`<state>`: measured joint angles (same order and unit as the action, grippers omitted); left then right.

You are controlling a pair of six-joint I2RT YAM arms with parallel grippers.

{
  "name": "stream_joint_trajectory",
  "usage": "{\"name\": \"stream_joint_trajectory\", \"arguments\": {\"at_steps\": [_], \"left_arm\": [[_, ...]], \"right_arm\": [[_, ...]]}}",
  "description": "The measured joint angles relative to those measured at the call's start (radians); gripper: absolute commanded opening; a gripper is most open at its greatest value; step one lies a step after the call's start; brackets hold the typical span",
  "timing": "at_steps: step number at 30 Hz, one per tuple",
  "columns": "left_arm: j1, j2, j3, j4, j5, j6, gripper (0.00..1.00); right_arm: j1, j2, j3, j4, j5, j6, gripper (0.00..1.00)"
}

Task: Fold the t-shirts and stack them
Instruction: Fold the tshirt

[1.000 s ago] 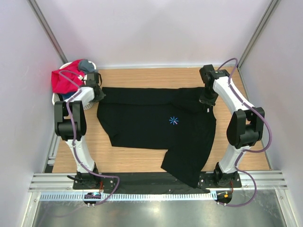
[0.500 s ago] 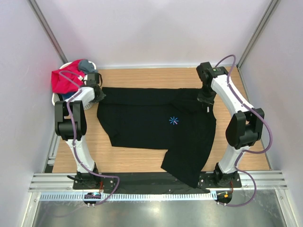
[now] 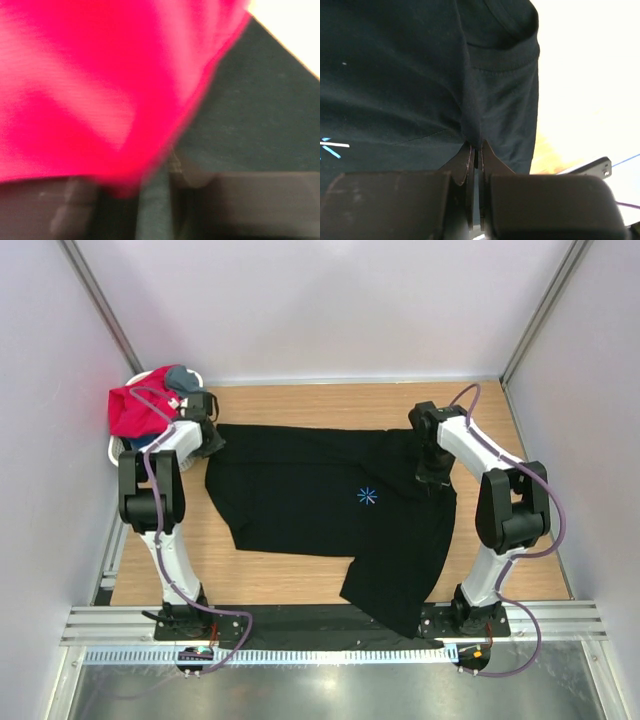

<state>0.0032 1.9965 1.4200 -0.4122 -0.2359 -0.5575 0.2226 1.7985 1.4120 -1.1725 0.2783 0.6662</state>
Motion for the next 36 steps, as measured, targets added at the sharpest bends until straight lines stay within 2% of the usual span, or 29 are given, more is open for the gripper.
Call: {"name": "stream_joint_trajectory", "arguments": {"at_steps": [2,3,4,7,10,16,17,22,25,29,32,35,36], "left_arm": [[-0.015,0.004,0.016,-0.014,-0.005,0.013,0.48],[-0.024,0.004,0.024,-0.021,-0.015,0.016,0.59],[-0.035,0.004,0.033,-0.032,-0.025,0.019,0.62],[-0.064,0.004,0.065,-0.064,-0.043,0.011,0.67],[-0.091,0.003,0.101,-0.098,-0.052,-0.006,0.70],[-0.170,-0.017,0.159,-0.145,-0.038,-0.072,0.71],[-0.211,-0.019,0.179,-0.150,-0.031,-0.093,0.71],[-0.376,-0.019,0.269,-0.139,0.018,-0.232,0.62],[-0.472,-0.012,0.286,-0.108,0.059,-0.330,0.58],[-0.573,0.037,0.316,-0.087,0.114,-0.406,0.53],[-0.623,0.074,0.313,-0.064,0.153,-0.444,0.50],[-0.660,0.102,0.303,-0.034,0.174,-0.483,0.43],[-0.673,0.112,0.302,-0.023,0.181,-0.492,0.40]], "right_arm": [[0.000,0.004,0.001,0.014,0.005,-0.013,0.22],[0.000,0.006,0.006,0.018,0.007,-0.025,0.31],[0.000,0.009,0.014,0.020,0.008,-0.035,0.50],[-0.003,0.019,0.051,0.026,0.005,-0.077,0.79],[-0.014,0.024,0.103,0.026,-0.003,-0.119,0.94],[-0.106,0.035,0.286,-0.002,-0.017,-0.183,0.93],[-0.130,0.035,0.314,0.006,-0.018,-0.188,0.92],[-0.219,0.056,0.363,0.123,-0.030,-0.190,0.77],[-0.220,0.101,0.355,0.211,-0.078,-0.185,0.74],[-0.203,0.122,0.242,0.322,-0.152,-0.190,0.71],[-0.193,0.094,0.095,0.375,-0.196,-0.194,0.65],[-0.187,0.031,-0.044,0.399,-0.226,-0.194,0.56],[-0.183,0.003,-0.082,0.401,-0.232,-0.194,0.48]]}}
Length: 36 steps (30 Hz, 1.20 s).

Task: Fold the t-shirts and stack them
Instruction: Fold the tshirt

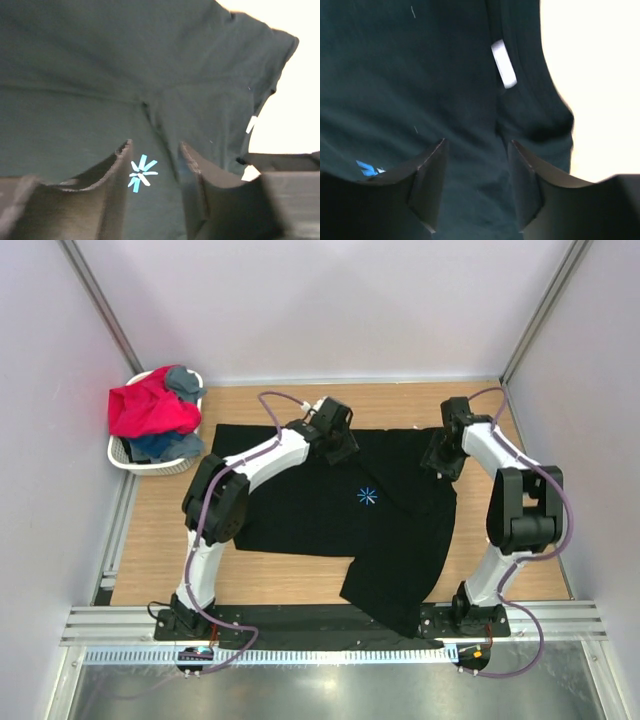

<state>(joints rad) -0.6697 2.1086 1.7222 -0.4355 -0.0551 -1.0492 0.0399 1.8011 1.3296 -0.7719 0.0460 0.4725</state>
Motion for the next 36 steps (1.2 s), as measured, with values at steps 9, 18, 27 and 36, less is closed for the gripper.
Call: {"name": "stream_joint_trajectory", "arguments": {"at_steps": [9,18,27,36], "left_arm": [[-0.053,0.027,-0.073,0.085,0.011,-0.052,0.37],[-0.050,-0.127,-0.359,0.099,-0.024,-0.051,0.41],[-0.050,-0.238,-0.451,0.176,-0.022,-0.047,0.41],[-0.050,-0.240,-0.501,0.223,-0.005,-0.043,0.41]], "right_arm": [[0.198,-0.209,-0.092,0.064,0.040,-0.021,0.47],[0.351,-0.177,-0.107,0.163,0.102,-0.130,0.49],[0.410,-0.016,-0.085,0.211,0.162,-0.197,0.50],[0.455,0.033,-0.066,0.227,0.240,-0.227,0.36]]}}
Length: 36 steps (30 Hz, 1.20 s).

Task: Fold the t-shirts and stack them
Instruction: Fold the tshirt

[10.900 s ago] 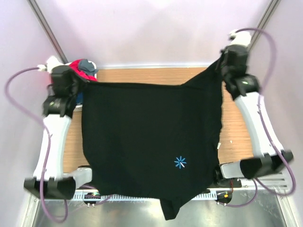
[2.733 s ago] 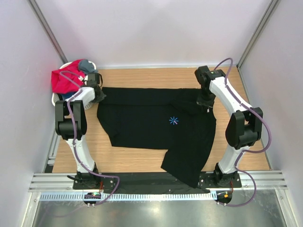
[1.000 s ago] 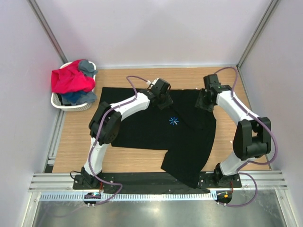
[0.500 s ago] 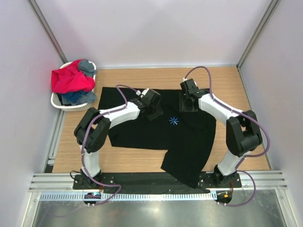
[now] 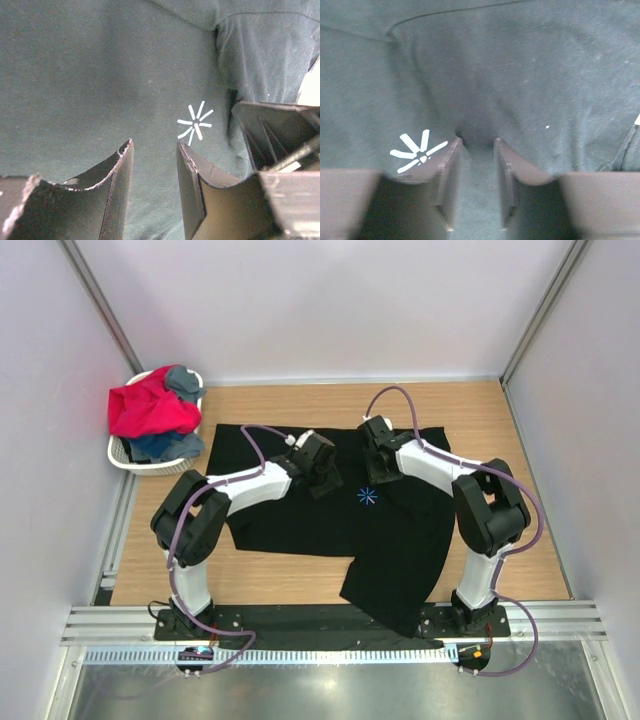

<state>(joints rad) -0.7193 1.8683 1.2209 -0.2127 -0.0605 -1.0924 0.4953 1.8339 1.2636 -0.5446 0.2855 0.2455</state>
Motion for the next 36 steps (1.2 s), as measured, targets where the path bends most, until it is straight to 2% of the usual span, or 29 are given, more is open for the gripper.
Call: {"name": "stream_joint_trajectory", "arguments": {"at_steps": [4,8,15,28,36], "left_arm": [[0.000,0.000,-0.013,0.040,0.021,-0.004,0.42],[0.000,0.000,-0.026,0.095,0.035,-0.019,0.42],[0.000,0.007,-0.024,0.191,0.073,-0.052,0.41],[-0.026,0.229,0.066,0.483,0.112,-0.101,0.41],[-0.041,0.337,0.180,0.600,0.116,-0.101,0.41]], "right_arm": [[0.000,0.034,0.014,-0.002,0.034,-0.005,0.26],[-0.002,0.048,0.047,-0.013,0.045,-0.012,0.01],[-0.022,0.048,0.093,-0.018,0.014,-0.011,0.01],[-0.277,0.009,0.066,-0.016,-0.323,-0.004,0.01],[-0.284,-0.017,0.042,-0.017,-0.406,-0.003,0.01]]}}
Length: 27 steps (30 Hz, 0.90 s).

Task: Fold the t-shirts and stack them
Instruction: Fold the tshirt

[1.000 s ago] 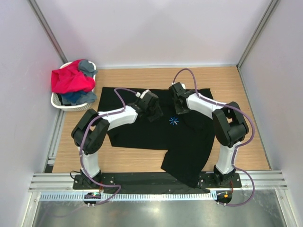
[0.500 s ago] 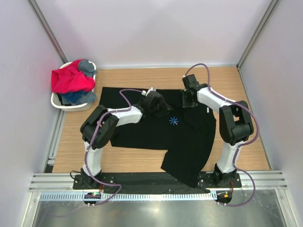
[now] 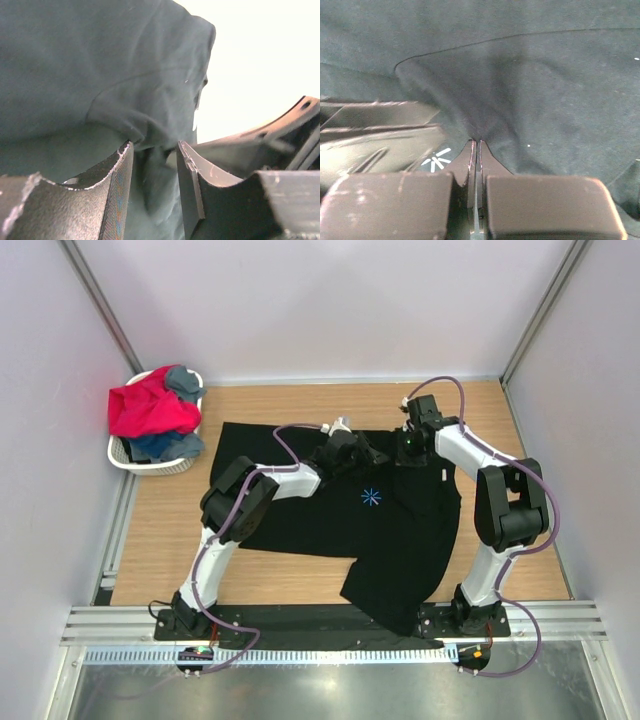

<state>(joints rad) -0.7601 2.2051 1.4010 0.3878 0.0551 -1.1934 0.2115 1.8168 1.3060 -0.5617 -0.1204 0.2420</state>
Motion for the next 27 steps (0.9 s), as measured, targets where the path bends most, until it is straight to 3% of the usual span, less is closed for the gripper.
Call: {"name": "stream_joint_trajectory", "arguments": {"at_steps": [13,27], "left_arm": [[-0.020,0.071,0.056,0.024,0.000,0.011,0.41],[-0.020,0.053,-0.022,0.061,0.019,0.053,0.39]], "right_arm": [[0.002,0.000,-0.014,0.005,-0.021,0.000,0.01],[-0.003,0.005,-0.016,0.008,-0.006,0.000,0.01]]}}
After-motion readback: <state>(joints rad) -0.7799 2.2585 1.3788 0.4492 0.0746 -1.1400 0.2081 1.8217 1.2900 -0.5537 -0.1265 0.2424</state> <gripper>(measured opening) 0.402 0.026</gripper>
